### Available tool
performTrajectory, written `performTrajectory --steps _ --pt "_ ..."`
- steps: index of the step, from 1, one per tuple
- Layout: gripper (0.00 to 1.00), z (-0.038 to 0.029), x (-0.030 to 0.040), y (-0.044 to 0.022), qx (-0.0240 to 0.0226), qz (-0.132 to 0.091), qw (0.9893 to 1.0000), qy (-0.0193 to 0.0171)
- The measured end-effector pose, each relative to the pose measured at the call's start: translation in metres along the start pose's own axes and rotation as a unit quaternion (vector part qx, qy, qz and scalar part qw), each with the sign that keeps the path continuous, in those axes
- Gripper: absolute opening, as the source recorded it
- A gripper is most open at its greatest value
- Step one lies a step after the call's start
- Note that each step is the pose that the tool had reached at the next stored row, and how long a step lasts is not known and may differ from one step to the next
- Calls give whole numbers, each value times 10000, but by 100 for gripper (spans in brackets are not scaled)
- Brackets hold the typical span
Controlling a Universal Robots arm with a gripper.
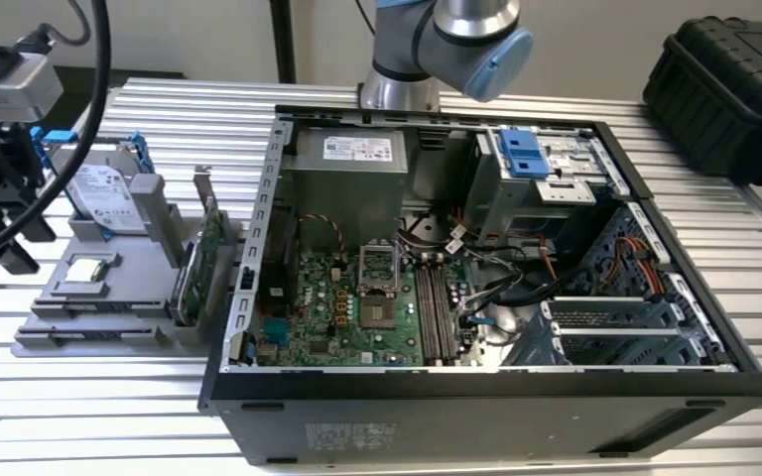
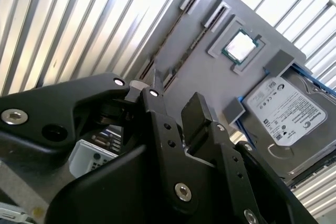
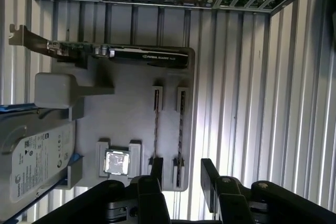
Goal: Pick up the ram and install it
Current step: 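Pick up the ram and move it above insertion slot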
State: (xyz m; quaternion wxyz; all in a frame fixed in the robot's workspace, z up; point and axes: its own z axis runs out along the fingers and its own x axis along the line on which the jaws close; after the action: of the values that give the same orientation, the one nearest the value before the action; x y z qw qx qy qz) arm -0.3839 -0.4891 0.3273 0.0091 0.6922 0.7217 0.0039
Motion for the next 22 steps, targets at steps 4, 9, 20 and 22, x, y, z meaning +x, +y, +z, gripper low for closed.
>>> performTrajectory --steps 4,9,20,22 --pt "100 32 0 -1 2 -16 10000 0" --pt "100 77 1 -1 2 -31 10000 0" --pt "100 165 2 -3 2 -71 10000 1" --pt "100 178 2 -3 2 -82 10000 2"
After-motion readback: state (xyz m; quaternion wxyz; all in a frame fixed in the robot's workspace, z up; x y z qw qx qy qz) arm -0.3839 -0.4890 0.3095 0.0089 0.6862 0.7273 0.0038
